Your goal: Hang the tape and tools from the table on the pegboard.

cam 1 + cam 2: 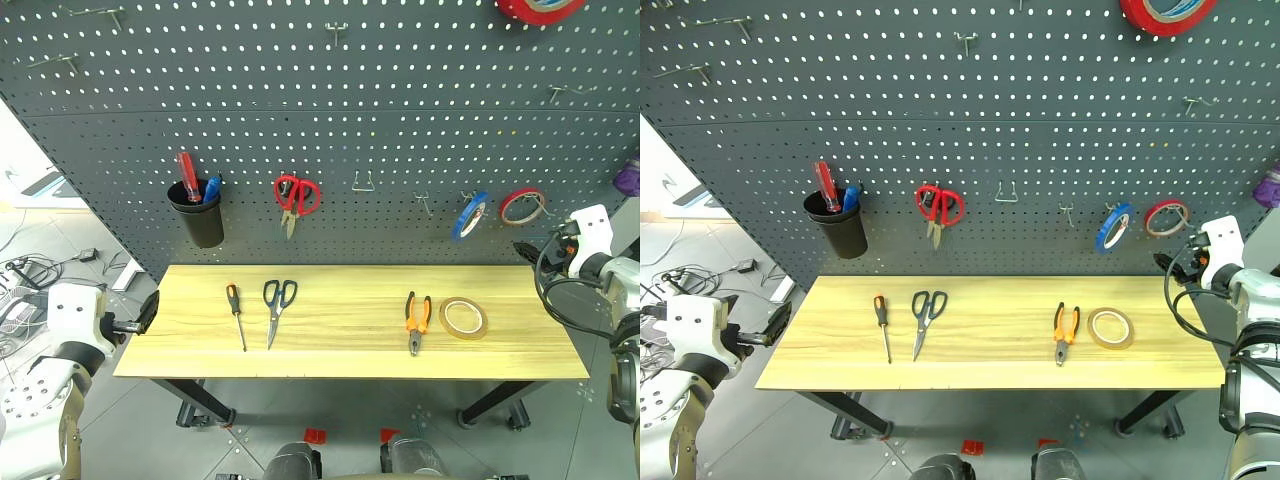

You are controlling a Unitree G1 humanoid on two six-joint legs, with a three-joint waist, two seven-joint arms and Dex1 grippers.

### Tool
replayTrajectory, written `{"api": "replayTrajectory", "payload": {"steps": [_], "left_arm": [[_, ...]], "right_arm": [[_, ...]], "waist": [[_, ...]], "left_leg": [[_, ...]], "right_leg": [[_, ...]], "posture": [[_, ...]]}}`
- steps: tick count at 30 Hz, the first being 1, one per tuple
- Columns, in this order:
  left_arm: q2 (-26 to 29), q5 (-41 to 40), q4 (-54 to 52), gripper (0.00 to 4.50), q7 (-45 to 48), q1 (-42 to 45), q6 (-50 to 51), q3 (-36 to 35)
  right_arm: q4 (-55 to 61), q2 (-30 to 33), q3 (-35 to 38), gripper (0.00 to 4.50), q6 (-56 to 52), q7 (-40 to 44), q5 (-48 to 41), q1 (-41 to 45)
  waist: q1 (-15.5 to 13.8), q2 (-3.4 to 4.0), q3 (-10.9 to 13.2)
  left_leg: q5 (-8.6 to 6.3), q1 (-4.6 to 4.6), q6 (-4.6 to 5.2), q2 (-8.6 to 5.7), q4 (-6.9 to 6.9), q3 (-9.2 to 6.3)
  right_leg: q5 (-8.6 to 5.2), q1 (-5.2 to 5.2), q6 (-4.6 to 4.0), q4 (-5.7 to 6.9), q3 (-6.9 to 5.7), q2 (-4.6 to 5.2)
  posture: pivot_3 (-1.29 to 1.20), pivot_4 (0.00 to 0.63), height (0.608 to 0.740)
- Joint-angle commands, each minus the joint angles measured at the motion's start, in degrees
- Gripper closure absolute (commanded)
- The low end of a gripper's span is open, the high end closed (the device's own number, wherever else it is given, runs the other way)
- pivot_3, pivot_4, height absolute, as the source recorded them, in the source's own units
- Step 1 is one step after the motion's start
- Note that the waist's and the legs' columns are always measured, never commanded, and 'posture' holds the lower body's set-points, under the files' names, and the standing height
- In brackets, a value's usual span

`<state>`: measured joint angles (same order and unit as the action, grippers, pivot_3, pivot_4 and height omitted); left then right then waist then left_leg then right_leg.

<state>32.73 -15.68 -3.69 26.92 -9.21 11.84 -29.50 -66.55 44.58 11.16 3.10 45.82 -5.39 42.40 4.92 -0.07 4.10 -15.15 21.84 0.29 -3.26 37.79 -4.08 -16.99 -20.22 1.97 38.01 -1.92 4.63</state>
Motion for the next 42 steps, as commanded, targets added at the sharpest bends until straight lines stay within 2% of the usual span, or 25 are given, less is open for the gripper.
{"api": "replayTrajectory", "payload": {"steps": [1, 15, 20, 24, 28, 30, 36, 39, 42], "left_arm": [[0.80, -0.11, -0.72, 0.08, 0.48, 1.03, -1.89, -0.11], [1.34, -0.22, -1.59, 0.08, 1.99, -0.02, -1.85, 0.41], [1.99, -3.56, -3.99, 0.08, 7.07, -1.54, -0.45, 0.20], [2.67, -4.54, -6.26, 0.08, 8.62, -2.17, 1.58, 0.97], [3.34, -1.51, -9.24, 0.08, 8.10, -2.61, 4.22, 5.53], [3.24, -0.12, -10.33, 0.08, 7.57, -2.62, 3.76, 7.02], [2.15, -3.99, -14.97, 0.08, 11.35, -1.65, 6.71, 12.70], [3.74, -5.18, -18.04, 0.08, 15.08, 0.15, 8.71, 17.30], [5.90, -7.02, -21.27, 0.08, 20.61, 4.88, 11.59, 23.93]], "right_arm": [[0.55, 0.91, 0.09, 0.00, 1.14, -0.02, 0.23, 1.67], [1.34, 0.87, -0.47, 0.00, 1.20, 1.08, 0.40, 1.09], [4.35, 0.77, -1.93, 0.00, 1.22, 5.95, 0.09, -1.21], [13.36, 0.51, -3.75, 0.00, -2.36, 11.96, -0.83, -5.83], [27.25, -0.30, -4.34, 0.00, -9.13, 13.78, -3.02, -12.52], [34.14, -0.67, -4.32, 0.00, -12.57, 12.90, -3.67, -15.75], [53.89, -1.47, -7.05, 0.00, -24.20, 8.01, -2.48, -24.69], [59.09, -2.11, -9.65, 0.00, -30.81, 3.94, -0.18, -25.32], [62.30, -4.03, -11.28, 0.00, -39.76, 2.33, -1.51, -23.75]], "waist": [[-0.01, 0.00, 0.00], [0.01, 0.01, 0.01], [0.04, 0.03, 0.06], [0.00, 0.24, 0.56], [-0.06, 0.62, 1.65], [-0.06, 0.73, 2.61], [0.03, 0.74, 5.14], [0.20, 0.62, 6.40], [0.27, 0.38, 7.75]], "left_leg": [[0.00, 0.00, 0.00, 0.00, 0.00, 0.00], [0.00, 0.00, 0.00, 0.00, 0.00, 0.00], [0.00, 0.01, 0.00, 0.01, 0.00, 0.00], [-0.01, 0.02, 0.02, 0.01, 0.01, 0.00], [-0.02, 0.02, 0.06, 0.02, 0.05, 0.02], [-0.01, 0.04, 0.08, 0.02, 0.05, 0.07], [0.02, 0.26, 0.13, 0.11, 0.03, 0.15], [0.02, 0.42, 0.16, 0.13, 0.06, 0.18], [0.09, 1.01, 0.26, 0.12, 0.13, 0.24]], "right_leg": [[0.00, 0.00, 0.00, 0.00, 0.00, 0.00], [0.00, 0.00, 0.00, 0.00, 0.00, 0.00], [0.00, 0.00, 0.00, -0.02, 0.00, 0.01], [0.00, 0.01, -0.01, -0.03, 0.00, 0.03], [-0.01, 0.02, -0.01, -0.03, -0.01, 0.08], [-0.01, -0.01, -0.01, -0.02, 0.00, 0.11], [-0.02, -0.23, -0.05, -0.02, 0.00, 0.16], [0.01, -0.38, -0.05, -0.01, 0.02, 0.18], [0.09, -0.97, -0.04, 0.06, 0.03, 0.18]], "posture": [[-0.12, 0.034, 0.740], [-0.13, 0.042, 0.740], [-0.14, 0.056, 0.740], [-0.17, 0.089, 0.740], [-0.20, 0.129, 0.740], [-0.22, 0.156, 0.740], [-0.26, 0.213, 0.740], [-0.27, 0.239, 0.740], [-0.28, 0.273, 0.740]]}}
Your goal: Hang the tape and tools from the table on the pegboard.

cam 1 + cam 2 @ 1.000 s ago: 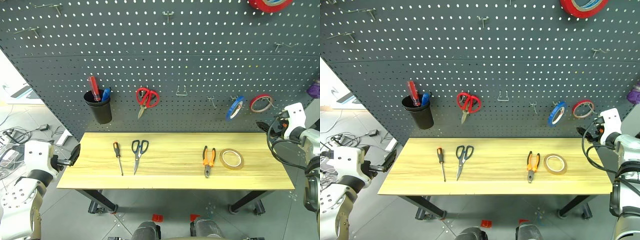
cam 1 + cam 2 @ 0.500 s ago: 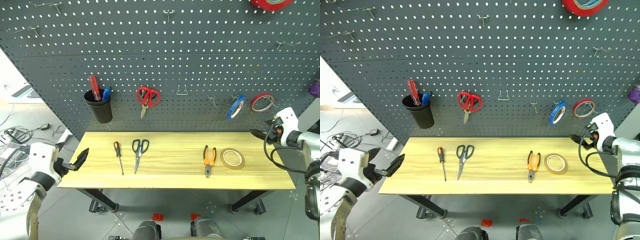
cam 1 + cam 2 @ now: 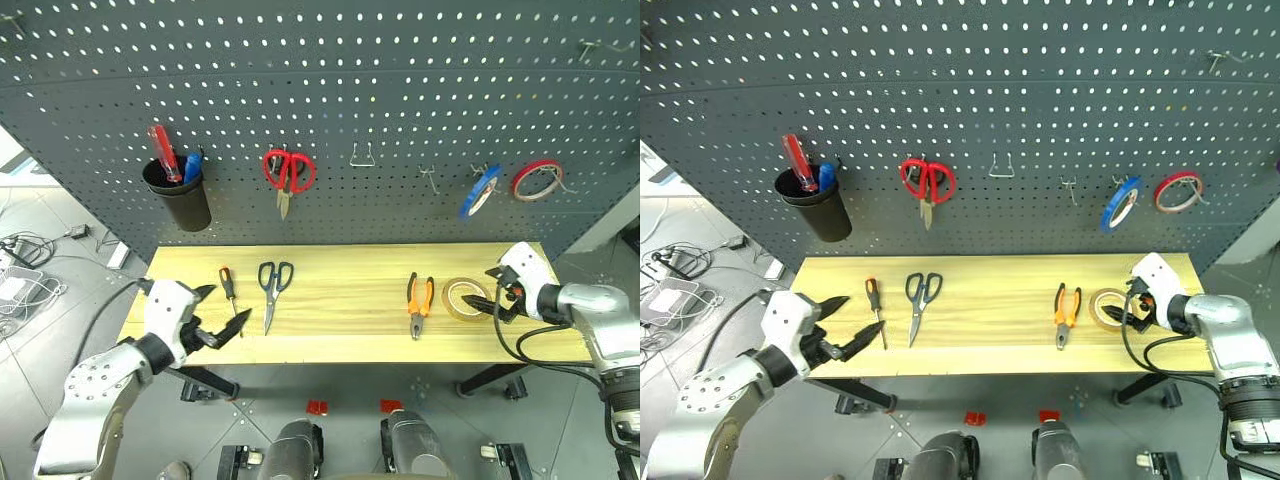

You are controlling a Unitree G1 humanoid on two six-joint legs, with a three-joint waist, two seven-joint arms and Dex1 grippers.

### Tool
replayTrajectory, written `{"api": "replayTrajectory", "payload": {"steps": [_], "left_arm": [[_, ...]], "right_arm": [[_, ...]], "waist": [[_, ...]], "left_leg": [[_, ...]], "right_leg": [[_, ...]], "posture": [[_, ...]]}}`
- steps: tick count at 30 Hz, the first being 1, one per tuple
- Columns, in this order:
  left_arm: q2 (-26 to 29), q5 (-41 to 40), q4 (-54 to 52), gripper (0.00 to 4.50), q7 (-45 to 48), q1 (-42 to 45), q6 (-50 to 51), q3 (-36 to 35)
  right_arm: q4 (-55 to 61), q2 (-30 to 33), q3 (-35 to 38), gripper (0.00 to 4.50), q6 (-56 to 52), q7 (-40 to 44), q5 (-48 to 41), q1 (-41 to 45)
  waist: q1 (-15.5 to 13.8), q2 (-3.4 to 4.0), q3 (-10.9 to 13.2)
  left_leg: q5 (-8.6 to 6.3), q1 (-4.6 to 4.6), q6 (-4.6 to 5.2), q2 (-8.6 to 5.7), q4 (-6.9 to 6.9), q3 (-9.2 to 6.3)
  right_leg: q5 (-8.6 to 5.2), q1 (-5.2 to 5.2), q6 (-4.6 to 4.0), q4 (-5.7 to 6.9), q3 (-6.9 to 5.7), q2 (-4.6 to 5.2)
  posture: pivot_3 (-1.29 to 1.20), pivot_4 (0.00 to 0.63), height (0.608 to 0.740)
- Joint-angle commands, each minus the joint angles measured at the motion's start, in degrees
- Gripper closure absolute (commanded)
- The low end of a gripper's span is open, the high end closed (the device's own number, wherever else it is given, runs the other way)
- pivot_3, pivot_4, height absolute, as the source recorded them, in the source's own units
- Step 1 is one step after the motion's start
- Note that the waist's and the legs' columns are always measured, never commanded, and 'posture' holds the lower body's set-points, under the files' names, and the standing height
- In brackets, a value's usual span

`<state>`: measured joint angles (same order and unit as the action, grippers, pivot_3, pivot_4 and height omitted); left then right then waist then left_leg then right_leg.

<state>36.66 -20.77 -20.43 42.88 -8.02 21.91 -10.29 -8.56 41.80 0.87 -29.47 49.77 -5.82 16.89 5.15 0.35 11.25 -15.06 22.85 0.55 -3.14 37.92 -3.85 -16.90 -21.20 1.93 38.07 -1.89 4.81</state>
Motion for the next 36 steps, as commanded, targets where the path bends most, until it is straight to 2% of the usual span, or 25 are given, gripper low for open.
{"api": "replayTrajectory", "payload": {"steps": [1, 7, 9, 14, 22, 23, 24, 27, 31, 34, 36], "left_arm": [[2.76, -1.87, -5.17, 0.08, 6.00, 5.13, 1.83, 6.42], [4.85, 1.99, -1.69, 0.08, 13.06, 13.75, -1.47, 16.18], [3.97, 3.12, 0.63, 0.08, 13.86, 17.07, -1.95, 18.49], [2.19, 5.41, 3.74, 0.08, 16.56, 23.15, -3.99, 23.50], [-0.23, 7.58, 5.88, 0.08, 18.24, 26.54, -7.00, 27.09], [-0.45, 7.88, 6.22, 0.03, 18.41, 26.87, -7.37, 27.27], [-0.70, 8.18, 6.54, 0.03, 18.46, 27.19, -7.76, 27.47], [-1.29, 8.56, 6.82, 0.03, 18.42, 27.47, -8.36, 27.80], [-1.44, 9.11, 6.34, 0.03, 18.13, 26.33, -9.50, 28.21], [-1.17, 8.91, 5.28, 0.03, 18.18, 25.34, -9.44, 28.10], [-1.32, 8.65, 4.77, 0.03, 17.59, 24.74, -9.30, 27.53]], "right_arm": [[5.32, -1.73, -1.55, 0.00, -9.85, -2.17, -1.16, 2.21], [4.06, -3.42, -6.80, 0.00, -15.47, -3.97, 1.19, 4.43], [1.10, -4.74, -7.52, 0.00, -16.78, -5.85, 1.78, 6.28], [-10.98, -7.62, -9.83, 0.00, -12.39, -10.07, 5.29, 12.10], [-28.06, -9.31, -14.75, 0.00, -2.69, -8.59, 10.52, 20.87], [-29.86, -9.40, -15.45, 0.36, -1.88, -7.89, 11.15, 21.85], [-31.54, -9.45, -16.20, 0.54, -0.95, -7.34, 11.91, 22.71], [-35.45, -9.74, -17.49, 1.59, 1.70, -6.52, 13.71, 24.42], [-36.29, -9.96, -16.54, 2.90, 3.13, -7.42, 13.94, 24.47], [-29.87, -8.88, -13.39, 3.92, 0.22, -8.10, 12.06, 22.59], [-20.74, -6.99, -10.24, 4.05, -2.78, -8.67, 10.83, 19.58]], "waist": [[0.08, -0.10, 1.17], [0.51, -0.21, 3.58], [0.79, -0.34, 4.31], [1.46, -0.64, 5.71], [2.69, -0.76, 6.18], [2.81, -0.76, 6.18], [2.85, -0.76, 6.18], [3.00, -0.77, 6.18], [3.02, -0.77, 6.17], [2.91, -0.77, 6.17], [2.72, -0.75, 6.17]], "left_leg": [[0.02, 0.04, 0.04, 0.01, 0.00, 0.01], [0.06, 0.18, 0.12, -0.01, -0.06, 0.13], [0.05, 0.22, 0.13, -0.01, -0.06, 0.17], [0.06, 0.34, 0.14, -0.02, 0.00, 0.19], [0.08, 0.65, 0.12, -0.02, 0.08, 0.30], [0.09, 0.66, 0.13, -0.03, 0.10, 0.31], [0.09, 0.66, 0.14, -0.03, 0.12, 0.32], [0.11, 0.64, 0.16, -0.02, 0.15, 0.32], [0.13, 0.62, 0.17, -0.02, 0.18, 0.31], [0.14, 0.62, 0.17, -0.03, 0.21, 0.33], [0.14, 0.63, 0.17, -0.04, 0.20, 0.32]], "right_leg": [[0.04, -0.05, -0.01, 0.00, 0.00, 0.00], [0.09, -0.17, -0.01, -0.08, -0.01, 0.06], [0.09, -0.21, -0.01, -0.09, -0.01, 0.07], [0.10, -0.31, 0.04, -0.06, -0.05, 0.06], [0.14, -0.64, 0.12, 0.00, -0.08, 0.04], [0.17, -0.64, 0.17, 0.00, -0.08, 0.04], [0.18, -0.63, 0.19, 0.00, -0.08, 0.04], [0.19, -0.62, 0.22, 0.04, -0.07, 0.01], [0.24, -0.60, 0.30, 0.06, -0.06, 0.00], [0.27, -0.60, 0.35, 0.06, -0.03, 0.00], [0.27, -0.62, 0.35, 0.05, -0.03, 0.01]], "posture": [[-0.28, 0.284, 0.740], [-0.28, 0.323, 0.740], [-0.29, 0.329, 0.740], [-0.30, 0.340, 0.740], [-0.31, 0.330, 0.740], [-0.31, 0.325, 0.740], [-0.31, 0.321, 0.740], [-0.31, 0.312, 0.740], [-0.30, 0.302, 0.740], [-0.30, 0.299, 0.740], [-0.30, 0.299, 0.740]]}}
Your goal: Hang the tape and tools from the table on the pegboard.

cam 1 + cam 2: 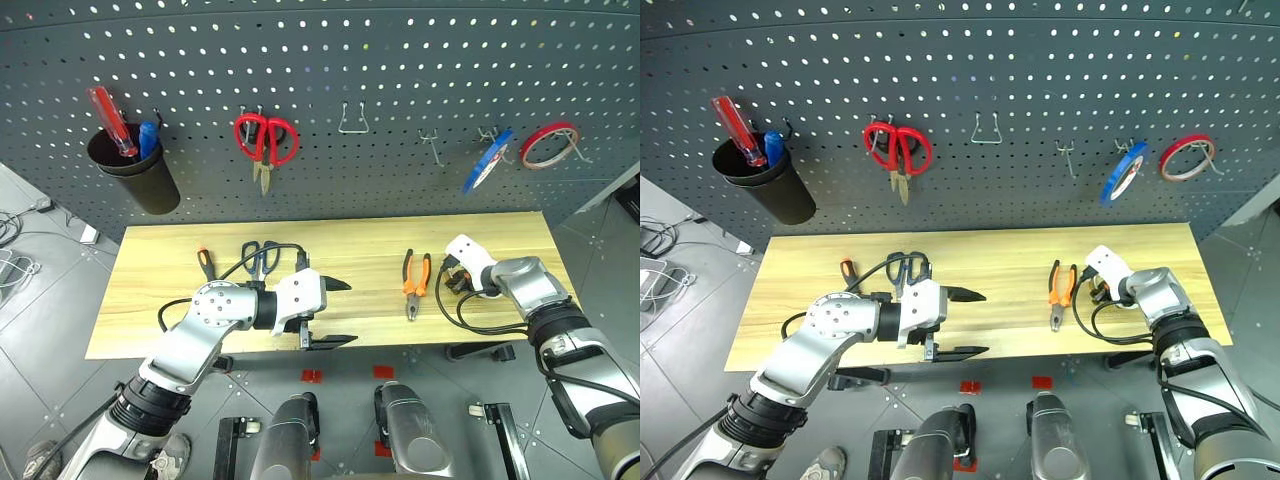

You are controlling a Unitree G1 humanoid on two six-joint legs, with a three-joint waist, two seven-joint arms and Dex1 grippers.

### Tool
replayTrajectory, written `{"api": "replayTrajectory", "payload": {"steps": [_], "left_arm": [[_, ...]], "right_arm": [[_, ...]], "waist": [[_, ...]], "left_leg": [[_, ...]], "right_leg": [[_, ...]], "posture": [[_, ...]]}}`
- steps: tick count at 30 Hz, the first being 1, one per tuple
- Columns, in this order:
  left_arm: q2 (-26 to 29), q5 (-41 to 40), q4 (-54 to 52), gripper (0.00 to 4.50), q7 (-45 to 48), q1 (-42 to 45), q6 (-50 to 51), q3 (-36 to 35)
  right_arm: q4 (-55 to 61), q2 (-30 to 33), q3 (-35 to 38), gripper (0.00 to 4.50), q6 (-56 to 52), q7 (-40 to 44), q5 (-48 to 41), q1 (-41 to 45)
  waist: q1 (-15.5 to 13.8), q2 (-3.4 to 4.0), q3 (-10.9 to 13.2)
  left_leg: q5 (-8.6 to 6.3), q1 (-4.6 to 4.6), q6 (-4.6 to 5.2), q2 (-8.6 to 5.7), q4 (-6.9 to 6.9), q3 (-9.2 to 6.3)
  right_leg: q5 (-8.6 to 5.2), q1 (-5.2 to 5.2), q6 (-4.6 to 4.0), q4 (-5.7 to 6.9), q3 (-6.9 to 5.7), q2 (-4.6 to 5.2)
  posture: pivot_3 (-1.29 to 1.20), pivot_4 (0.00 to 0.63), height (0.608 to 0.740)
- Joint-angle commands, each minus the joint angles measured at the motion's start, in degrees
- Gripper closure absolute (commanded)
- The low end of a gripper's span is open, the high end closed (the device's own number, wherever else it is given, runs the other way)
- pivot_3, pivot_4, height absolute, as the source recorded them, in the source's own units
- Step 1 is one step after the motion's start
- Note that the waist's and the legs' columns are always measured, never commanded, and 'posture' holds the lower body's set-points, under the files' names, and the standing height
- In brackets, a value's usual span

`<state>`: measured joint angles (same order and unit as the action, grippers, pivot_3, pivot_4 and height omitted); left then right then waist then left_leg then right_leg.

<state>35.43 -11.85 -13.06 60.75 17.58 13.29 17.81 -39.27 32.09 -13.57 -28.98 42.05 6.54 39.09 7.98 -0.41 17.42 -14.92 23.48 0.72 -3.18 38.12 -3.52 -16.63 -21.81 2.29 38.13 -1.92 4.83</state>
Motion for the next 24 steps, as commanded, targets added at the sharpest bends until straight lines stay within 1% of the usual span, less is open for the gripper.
{"api": "replayTrajectory", "payload": {"steps": [1, 3, 5, 7, 8, 10, 12, 14, 17, 19, 24], "left_arm": [[-0.19, -0.37, -2.76, 0.03, -0.61, -1.03, -0.66, -0.90], [-0.60, -0.77, -2.75, 0.03, -1.63, -0.93, -0.50, -2.05], [-1.12, -1.67, -2.87, 0.03, -2.39, -0.43, 0.03, -3.26], [-1.38, -3.21, -3.47, 0.03, -2.32, -0.01, 0.84, -4.36], [-1.41, -4.08, -3.70, 0.03, -2.20, 0.21, 1.35, -5.00], [-1.18, -6.45, -3.99, 0.03, -1.75, 0.83, 2.74, -6.72], [-1.20, -8.31, -3.97, 0.03, -1.92, 1.51, 4.25, -8.26], [-1.59, -9.70, -3.96, 0.03, -2.26, 2.20, 5.16, -9.56], [-2.33, -10.86, -3.83, 0.03, -3.78, 3.54, 6.12, -11.32], [-2.30, -11.07, -3.82, 0.03, -4.50, 4.24, 6.68, -12.26], [-1.98, -11.64, -3.19, 0.03, -5.87, 5.07, 7.99, -13.76]], "right_arm": [[14.72, 3.51, 5.77, 4.05, -4.57, -1.54, -2.00, -4.29], [28.01, 5.22, 8.92, 4.05, -7.46, -3.14, -2.24, -9.18], [41.44, 5.16, 11.40, 4.05, -10.01, -4.90, -2.61, -14.84], [52.31, 2.95, 12.72, 4.05, -10.34, -8.48, -2.07, -20.16], [56.87, 1.41, 12.85, 4.05, -8.36, -11.83, -0.37, -22.57], [67.04, -2.16, 10.14, 4.05, -3.55, -17.56, 3.38, -28.15], [73.43, -5.58, 6.94, 4.05, 1.25, -21.89, 6.30, -31.92], [75.51, -8.69, 4.57, 4.05, 4.85, -25.14, 8.46, -31.79], [73.12, -12.29, 3.12, 4.05, 7.88, -27.81, 9.80, -26.66], [67.38, -14.48, 3.54, 4.05, 9.11, -28.57, 8.70, -21.77], [50.25, -16.79, 4.82, 4.05, 16.15, -30.24, 6.98, -11.68]], "waist": [[-0.14, 0.02, 0.00], [-0.11, 0.03, 0.00], [-0.04, 0.02, 0.00], [0.05, 0.01, -0.01], [0.11, 0.01, -0.01], [0.25, 0.01, 0.00], [0.40, 0.01, 0.00], [0.57, -0.04, 0.03], [1.04, -0.18, 0.10], [1.37, -0.28, 0.07], [1.49, -0.36, 0.06]], "left_leg": [[0.01, 0.06, -0.01, 0.00, 0.00, -0.02], [0.13, 0.37, -0.22, -0.02, 0.03, 0.00], [0.15, 0.47, -0.24, -0.02, 0.02, 0.00], [0.14, 0.47, -0.23, 0.00, -0.01, -0.02], [0.14, 0.41, -0.22, 0.04, -0.01, 0.00], [0.08, 0.42, -0.13, 0.06, -0.02, -0.01], [0.10, 0.39, -0.16, 0.04, -0.03, 0.06], [0.16, 0.36, -0.17, -0.01, 0.01, 0.21], [0.43, 0.24, -0.09, -0.05, 0.02, 0.41], [0.58, 0.22, -0.07, -0.08, 0.02, 0.45], [0.60, 0.20, -0.08, -0.06, -0.06, 0.50]], "right_leg": [[0.00, -0.05, 0.00, 0.00, -0.01, 0.01], [0.01, -0.35, 0.02, 0.04, 0.02, 0.01], [0.01, -0.46, 0.03, 0.08, 0.02, 0.03], [0.01, -0.45, 0.03, 0.08, 0.00, 0.01], [0.01, -0.43, 0.03, 0.09, 0.02, -0.03], [0.00, -0.49, 0.04, 0.23, 0.05, -0.06], [-0.04, -0.65, 0.07, 0.51, 0.16, -0.05], [-0.04, -0.79, 0.08, 0.77, 0.37, -0.05], [0.15, -0.84, 0.37, 0.84, 0.70, -0.10], [0.28, -0.85, 0.44, 0.80, 0.82, -0.14], [0.36, -0.90, 0.31, 0.81, 0.88, -0.18]], "posture": [[-0.30, 0.299, 0.740], [-0.31, 0.302, 0.740], [-0.32, 0.305, 0.740], [-0.33, 0.308, 0.740], [-0.34, 0.311, 0.740], [-0.36, 0.315, 0.740], [-0.35, 0.315, 0.740], [-0.35, 0.313, 0.740], [-0.36, 0.310, 0.740], [-0.36, 0.308, 0.740], [-0.35, 0.298, 0.740]]}}
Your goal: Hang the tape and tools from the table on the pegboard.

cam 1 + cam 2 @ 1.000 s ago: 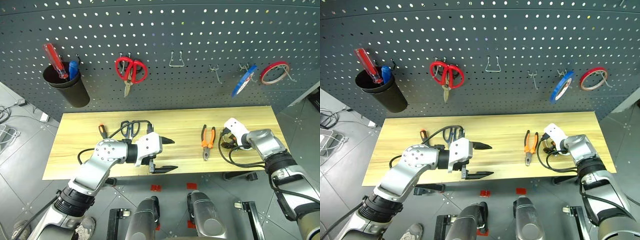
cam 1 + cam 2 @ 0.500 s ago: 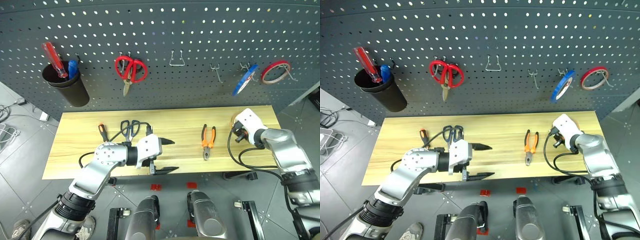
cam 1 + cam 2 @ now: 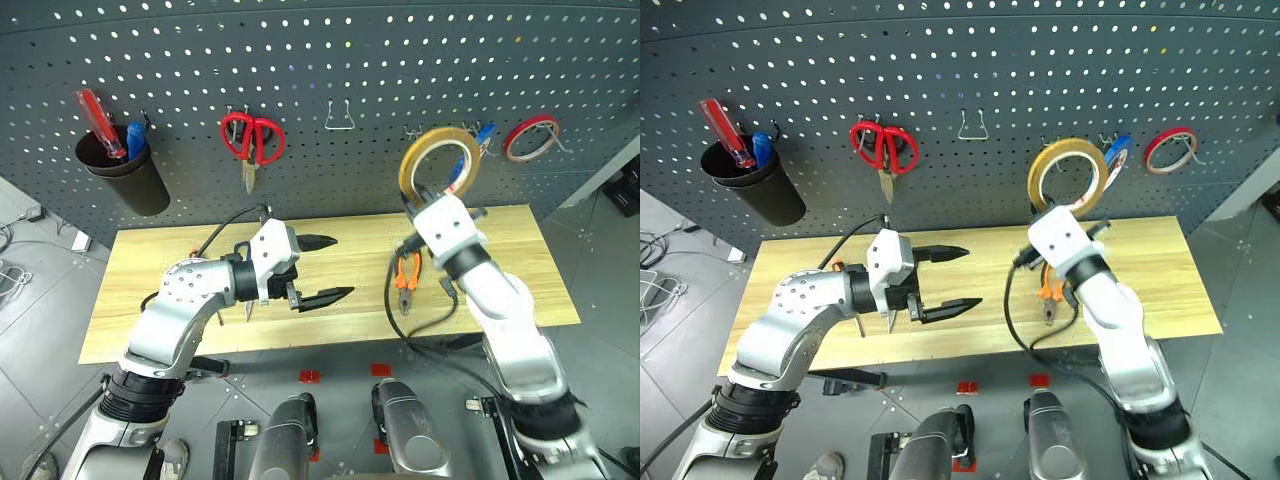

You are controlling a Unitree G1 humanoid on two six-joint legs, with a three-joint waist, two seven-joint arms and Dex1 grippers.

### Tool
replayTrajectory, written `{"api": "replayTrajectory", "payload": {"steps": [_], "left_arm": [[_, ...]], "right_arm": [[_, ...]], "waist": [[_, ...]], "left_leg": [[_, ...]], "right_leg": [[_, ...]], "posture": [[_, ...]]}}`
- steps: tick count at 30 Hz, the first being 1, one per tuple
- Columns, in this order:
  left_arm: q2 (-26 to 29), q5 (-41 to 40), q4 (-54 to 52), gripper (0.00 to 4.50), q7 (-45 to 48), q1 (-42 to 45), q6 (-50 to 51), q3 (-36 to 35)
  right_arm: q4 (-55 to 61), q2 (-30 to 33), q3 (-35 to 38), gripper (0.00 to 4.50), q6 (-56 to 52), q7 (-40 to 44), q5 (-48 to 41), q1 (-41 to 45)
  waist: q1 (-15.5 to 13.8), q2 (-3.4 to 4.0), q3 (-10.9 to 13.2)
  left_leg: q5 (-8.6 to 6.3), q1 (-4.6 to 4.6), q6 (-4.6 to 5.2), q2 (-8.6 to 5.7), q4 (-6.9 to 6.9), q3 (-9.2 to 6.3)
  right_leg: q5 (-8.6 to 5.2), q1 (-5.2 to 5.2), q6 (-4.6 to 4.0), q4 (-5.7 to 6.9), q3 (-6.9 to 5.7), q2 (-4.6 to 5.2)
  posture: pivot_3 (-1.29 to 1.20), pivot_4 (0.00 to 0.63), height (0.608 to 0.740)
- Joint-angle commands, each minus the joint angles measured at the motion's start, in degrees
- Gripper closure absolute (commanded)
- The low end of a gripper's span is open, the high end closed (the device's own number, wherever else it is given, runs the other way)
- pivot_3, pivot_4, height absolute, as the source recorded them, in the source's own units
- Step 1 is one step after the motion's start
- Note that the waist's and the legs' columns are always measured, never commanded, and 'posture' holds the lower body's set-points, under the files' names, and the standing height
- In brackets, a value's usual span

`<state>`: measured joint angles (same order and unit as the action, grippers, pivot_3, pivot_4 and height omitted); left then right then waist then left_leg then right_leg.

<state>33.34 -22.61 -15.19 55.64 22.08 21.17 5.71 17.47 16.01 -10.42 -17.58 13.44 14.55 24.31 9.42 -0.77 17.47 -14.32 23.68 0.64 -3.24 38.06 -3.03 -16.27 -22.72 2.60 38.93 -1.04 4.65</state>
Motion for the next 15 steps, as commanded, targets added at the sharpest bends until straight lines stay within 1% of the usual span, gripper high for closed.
{"api": "replayTrajectory", "payload": {"steps": [1, 3, 6, 7, 8, 9, 11, 13, 15], "left_arm": [[-0.08, -0.45, -0.88, 0.03, -1.36, 0.80, -0.26, -1.88], [-0.47, -0.23, -0.48, 0.03, -2.40, 1.29, -0.18, -2.23], [-0.69, 1.29, -0.05, 0.03, -4.00, 1.47, -1.00, -1.90], [-0.44, 2.07, 0.19, 0.03, -4.44, 1.04, -1.56, -1.90], [-0.25, 2.57, 0.30, 0.03, -4.72, 0.69, -1.92, -1.91], [-0.06, 3.02, 0.54, 0.03, -5.00, 0.34, -2.19, -2.04], [1.55, 4.78, 1.91, 0.03, -4.46, -0.89, -3.75, -2.31], [7.06, 10.31, 6.81, 0.03, -1.03, -3.16, -11.49, -1.40], [10.53, 12.60, 10.53, 0.03, 1.42, -4.55, -16.46, -1.26]], "right_arm": [[-9.51, -1.10, 2.16, 4.05, 6.19, -1.94, -1.55, 4.83], [-16.35, -1.63, 2.63, 4.05, 8.40, -2.12, -2.28, 8.42], [-22.28, -1.88, 3.72, 4.05, 9.75, -2.03, -3.44, 11.59], [-21.64, -1.65, 3.93, 3.35, 9.40, -1.28, -3.96, 10.95], [-21.01, -1.49, 4.07, 3.15, 9.20, -0.71, -4.28, 10.35], [-19.92, -1.32, 4.08, 2.77, 8.56, 0.05, -4.64, 9.36], [-15.43, -0.38, 3.16, 2.20, 5.24, 2.41, -4.85, 5.65], [-8.95, -0.66, 2.90, 1.55, -3.27, 4.08, -5.89, 1.35], [-4.57, -1.49, 2.73, 0.92, -11.89, 5.03, -6.78, -0.87]], "waist": [[0.07, 0.00, 0.00], [0.24, 0.00, 0.00], [0.45, -0.01, 0.00], [0.45, 0.00, 0.00], [0.42, -0.01, 0.00], [0.43, 0.00, 0.00], [0.42, 0.00, 0.00], [0.45, 0.00, 0.00], [0.77, 0.02, 0.01]], "left_leg": [[0.01, 0.05, -0.02, 0.00, -0.01, 0.06], [0.13, 0.31, -0.22, 0.00, -0.02, 0.26], [0.13, 0.34, -0.21, -0.01, -0.02, 0.41], [0.12, 0.32, -0.20, 0.01, -0.01, 0.42], [0.11, 0.33, -0.18, 0.01, -0.02, 0.41], [0.08, 0.32, -0.11, 0.04, -0.02, 0.40], [0.01, 0.31, -0.01, 0.06, -0.02, 0.40], [0.01, 0.31, 0.00, 0.10, -0.04, 0.40], [0.01, 0.26, 0.00, 0.17, -0.08, 0.41]], "right_leg": [[0.00, -0.09, -0.01, 0.00, 0.06, 0.00], [0.01, -0.45, -0.02, 0.03, 0.26, 0.00], [0.01, -0.49, -0.02, 0.02, 0.37, 0.01], [0.01, -0.49, -0.02, 0.02, 0.37, 0.01], [0.01, -0.49, -0.02, 0.03, 0.37, 0.01], [0.01, -0.49, -0.02, 0.03, 0.36, 0.00], [0.01, -0.49, -0.02, 0.05, 0.37, -0.02], [0.01, -0.50, -0.02, 0.06, 0.38, -0.06], [0.02, -0.53, -0.04, 0.08, 0.42, -0.10]], "posture": [[-0.35, 0.296, 0.740], [-0.35, 0.296, 0.740], [-0.34, 0.294, 0.740], [-0.34, 0.296, 0.740], [-0.34, 0.296, 0.740], [-0.34, 0.296, 0.740], [-0.34, 0.297, 0.740], [-0.35, 0.300, 0.740], [-0.36, 0.303, 0.740]]}}
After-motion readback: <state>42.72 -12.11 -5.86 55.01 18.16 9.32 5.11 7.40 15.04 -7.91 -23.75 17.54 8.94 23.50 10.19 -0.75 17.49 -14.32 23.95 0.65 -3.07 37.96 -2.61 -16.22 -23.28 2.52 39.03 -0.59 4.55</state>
